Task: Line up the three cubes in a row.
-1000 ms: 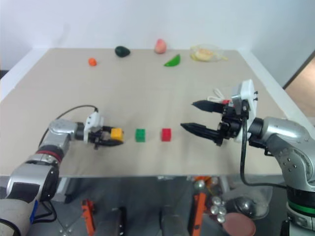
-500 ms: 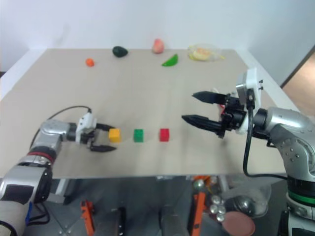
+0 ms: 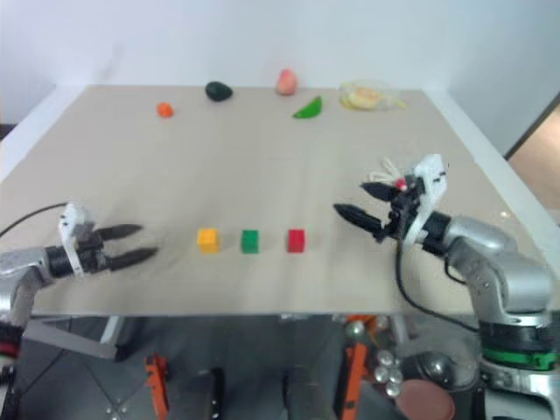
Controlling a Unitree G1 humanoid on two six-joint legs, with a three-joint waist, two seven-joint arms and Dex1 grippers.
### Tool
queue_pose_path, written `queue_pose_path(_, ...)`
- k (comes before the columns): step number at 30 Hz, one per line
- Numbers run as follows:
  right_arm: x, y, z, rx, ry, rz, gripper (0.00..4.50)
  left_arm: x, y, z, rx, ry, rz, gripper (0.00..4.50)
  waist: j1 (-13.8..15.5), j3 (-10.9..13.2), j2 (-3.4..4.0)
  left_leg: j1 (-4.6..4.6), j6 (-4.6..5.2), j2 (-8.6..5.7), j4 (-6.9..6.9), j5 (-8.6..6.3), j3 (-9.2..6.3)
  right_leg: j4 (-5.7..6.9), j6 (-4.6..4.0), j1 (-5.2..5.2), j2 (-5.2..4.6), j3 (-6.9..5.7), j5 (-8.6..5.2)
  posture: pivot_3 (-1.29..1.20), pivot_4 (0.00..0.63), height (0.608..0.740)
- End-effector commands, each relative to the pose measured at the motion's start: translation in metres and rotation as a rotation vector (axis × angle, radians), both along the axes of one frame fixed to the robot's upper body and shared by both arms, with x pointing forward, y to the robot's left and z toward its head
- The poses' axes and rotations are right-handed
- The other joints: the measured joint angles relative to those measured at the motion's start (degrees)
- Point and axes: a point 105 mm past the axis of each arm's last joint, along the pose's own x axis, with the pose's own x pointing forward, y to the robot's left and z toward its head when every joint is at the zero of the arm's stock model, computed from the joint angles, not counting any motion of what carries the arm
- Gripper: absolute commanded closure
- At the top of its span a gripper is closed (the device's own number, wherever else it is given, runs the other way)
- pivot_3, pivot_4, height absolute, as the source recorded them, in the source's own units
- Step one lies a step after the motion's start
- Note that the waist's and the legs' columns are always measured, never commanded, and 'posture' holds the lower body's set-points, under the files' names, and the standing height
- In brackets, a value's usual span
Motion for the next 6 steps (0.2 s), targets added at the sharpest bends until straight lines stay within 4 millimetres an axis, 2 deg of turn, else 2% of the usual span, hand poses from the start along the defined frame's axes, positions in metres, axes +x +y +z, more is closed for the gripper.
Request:
queue_pose_path(1,0.008,-0.007,-0.004,0.047,-0.031,-0.144,0.0,0.002,-0.002,0.03,-0.111,-0.072,0.22,0.06,0.1,0.0,0.0,0.01,0.01,-0.01,0.01,0.01,0.0,0.01,0.01,0.01,0.02,-0.01,0.02,0.0,0.15,0.74)
queue_pose_path(3,0.009,0.001,-0.009,0.095,-0.023,-0.155,0.0,0.001,-0.004,0.033,-0.172,-0.109,0.315,0.06,0.0,0.0,0.01,0.06,0.02,0.01,0.03,0.02,0.0,0.01,0.0,0.03,0.06,-0.01,0.06,0.0,0.15,0.74)
queue_pose_path(6,0.011,0.009,-0.018,0.159,-0.016,-0.196,0.0,-0.002,-0.009,0.025,-0.248,-0.107,0.437,0.06,-0.2,0.0,0.02,0.21,0.03,0.01,0.05,0.02,0.05,-0.01,0.01,0.14,0.09,0.08,0.12,0.0,0.15,0.74)
